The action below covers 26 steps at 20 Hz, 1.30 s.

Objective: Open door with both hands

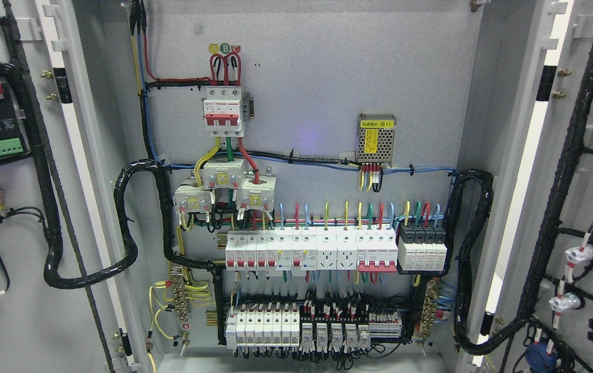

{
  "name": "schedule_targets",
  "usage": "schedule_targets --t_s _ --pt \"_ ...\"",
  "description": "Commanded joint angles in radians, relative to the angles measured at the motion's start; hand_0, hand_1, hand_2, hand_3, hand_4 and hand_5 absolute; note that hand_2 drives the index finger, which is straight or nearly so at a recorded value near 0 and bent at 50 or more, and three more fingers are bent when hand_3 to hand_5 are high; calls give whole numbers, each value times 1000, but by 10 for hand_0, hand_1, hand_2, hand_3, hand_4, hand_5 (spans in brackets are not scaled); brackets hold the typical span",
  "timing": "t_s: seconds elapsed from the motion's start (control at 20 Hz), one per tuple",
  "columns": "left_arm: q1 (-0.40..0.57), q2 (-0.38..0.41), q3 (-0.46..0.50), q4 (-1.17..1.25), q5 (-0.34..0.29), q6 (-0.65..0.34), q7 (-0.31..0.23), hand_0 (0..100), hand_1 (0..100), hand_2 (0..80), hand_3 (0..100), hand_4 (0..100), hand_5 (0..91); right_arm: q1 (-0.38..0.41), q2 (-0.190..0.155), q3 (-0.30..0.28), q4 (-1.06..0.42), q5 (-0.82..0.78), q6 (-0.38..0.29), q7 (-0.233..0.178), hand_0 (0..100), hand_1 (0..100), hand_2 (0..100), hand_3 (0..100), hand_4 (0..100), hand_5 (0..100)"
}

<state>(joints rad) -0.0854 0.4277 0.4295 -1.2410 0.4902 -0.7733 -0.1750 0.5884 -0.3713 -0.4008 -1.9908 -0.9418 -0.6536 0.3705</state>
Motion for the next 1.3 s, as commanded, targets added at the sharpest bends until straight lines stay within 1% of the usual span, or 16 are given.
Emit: schedule_targets --t_s 0.0,0.15,0.2,0.4,0.45,0.55,0.6,0.7,0.8,0.85,0.95,1.1,1.15,1.25 --pt "41 -50 -8 -130 1 -544 2 120 389 0 0 0 0 5 -15 57 -35 -2 -21 19 120 389 0 0 0 0" --pt "47 -73 -53 -204 -1 -525 2 120 389 0 0 0 0 5 -41 111 -43 -2 -24 21 120 389 0 0 0 0" --pt "50 -73 -75 -230 2 -520 3 120 389 0 0 0 0 4 -47 138 -43 -2 -26 21 120 389 0 0 0 0" --pt "84 -76 -172 -342 2 -430 23 120 389 0 0 0 0 -10 -63 229 -43 3 -26 24 120 389 0 0 0 0" --pt "84 -76 -205 -351 -1 -419 23 120 389 0 0 0 0 -10 -69 247 -43 5 -26 30 120 389 0 0 0 0" --pt "84 -75 -282 -354 -2 -417 23 120 389 0 0 0 0 -10 -72 287 -40 8 -26 59 120 389 0 0 0 0" --pt "82 -75 -314 -357 -7 -416 23 120 389 0 0 0 0 -9 -72 315 -37 12 -26 67 120 389 0 0 0 0" --pt "72 -78 -388 -364 -12 -413 20 120 389 0 0 0 0 -7 -72 391 -20 15 -26 68 120 389 0 0 0 0" --pt "70 -79 -449 -370 -15 -379 20 120 389 0 0 0 0 -10 -63 465 33 43 -23 68 120 389 0 0 0 0" --pt "70 -86 -477 -374 -18 -344 20 120 389 0 0 0 0 -12 -57 502 76 82 -21 68 120 389 0 0 0 0" --pt "70 -119 -535 -377 -24 -241 19 120 389 0 0 0 0 -13 -38 569 163 153 -21 68 120 389 0 0 0 0" --pt "76 -145 -587 -399 -47 -76 20 120 389 0 0 0 0 -7 6 635 245 169 -20 68 120 389 0 0 0 0" --pt "81 -153 -600 -405 -53 -25 20 120 389 0 0 0 0 -6 15 649 268 170 -20 68 120 389 0 0 0 0" --pt "92 -181 -632 -407 -79 61 20 120 389 0 0 0 0 -1 23 678 314 172 -20 68 120 389 0 0 0 0"
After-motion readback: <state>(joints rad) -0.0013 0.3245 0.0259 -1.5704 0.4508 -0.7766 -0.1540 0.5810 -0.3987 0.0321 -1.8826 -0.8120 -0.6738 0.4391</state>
